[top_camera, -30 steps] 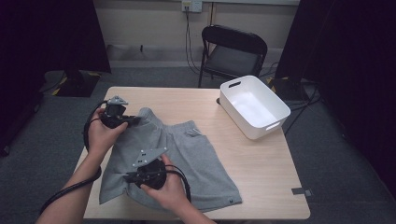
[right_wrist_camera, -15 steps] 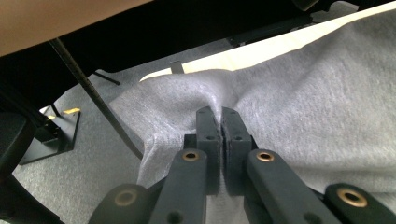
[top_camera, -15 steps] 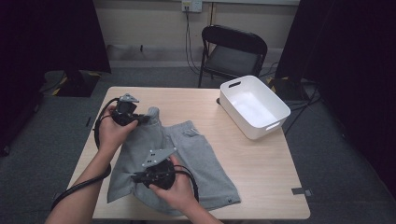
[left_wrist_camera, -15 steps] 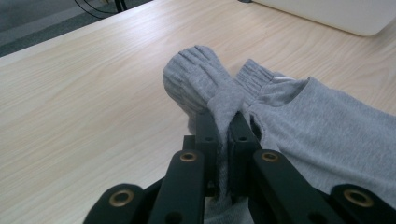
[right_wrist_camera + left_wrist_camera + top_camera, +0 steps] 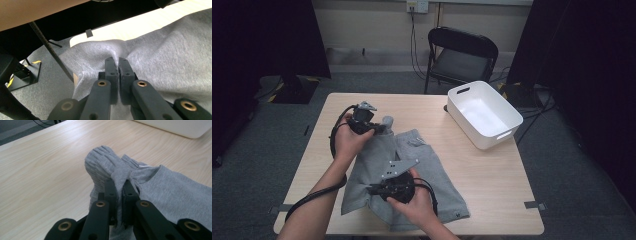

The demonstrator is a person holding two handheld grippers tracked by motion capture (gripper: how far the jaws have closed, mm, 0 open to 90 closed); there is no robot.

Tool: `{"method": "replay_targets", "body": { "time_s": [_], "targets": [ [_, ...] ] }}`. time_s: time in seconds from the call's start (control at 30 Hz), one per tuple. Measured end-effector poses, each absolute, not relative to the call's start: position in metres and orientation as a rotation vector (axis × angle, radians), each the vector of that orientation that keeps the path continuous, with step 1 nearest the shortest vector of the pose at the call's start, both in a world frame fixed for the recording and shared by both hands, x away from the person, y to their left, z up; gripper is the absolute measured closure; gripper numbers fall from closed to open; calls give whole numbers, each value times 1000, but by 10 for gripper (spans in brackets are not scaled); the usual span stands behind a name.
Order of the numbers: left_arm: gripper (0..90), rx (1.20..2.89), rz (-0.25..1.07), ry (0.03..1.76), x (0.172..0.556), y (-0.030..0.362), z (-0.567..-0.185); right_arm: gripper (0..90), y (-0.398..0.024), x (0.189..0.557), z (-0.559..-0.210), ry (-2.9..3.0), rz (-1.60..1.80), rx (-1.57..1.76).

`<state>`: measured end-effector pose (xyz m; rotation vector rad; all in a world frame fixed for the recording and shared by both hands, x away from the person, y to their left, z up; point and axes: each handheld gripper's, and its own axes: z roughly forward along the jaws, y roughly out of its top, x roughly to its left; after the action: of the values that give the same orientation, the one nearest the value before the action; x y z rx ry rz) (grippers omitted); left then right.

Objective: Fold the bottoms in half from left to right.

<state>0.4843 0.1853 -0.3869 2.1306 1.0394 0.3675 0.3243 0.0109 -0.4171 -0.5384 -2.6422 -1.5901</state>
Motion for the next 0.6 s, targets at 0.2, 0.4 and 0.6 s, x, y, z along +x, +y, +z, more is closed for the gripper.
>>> {"method": "replay_targets", "body": {
  "time_s": [0.2, 0.4, 0.6],
  "targets": [
    [856, 2163, 357, 1029, 490, 170, -396, 885, -2, 326, -425, -2635, -1585, -564],
    [854, 2181, 356, 1015, 493, 155, -398, 885, -15, 327, -429, -2616, -1595, -592],
    [851, 2200, 356, 1006, 497, 138, -403, 884, -31, 328, -431, -2609, -1604, -624]
  ]
}}
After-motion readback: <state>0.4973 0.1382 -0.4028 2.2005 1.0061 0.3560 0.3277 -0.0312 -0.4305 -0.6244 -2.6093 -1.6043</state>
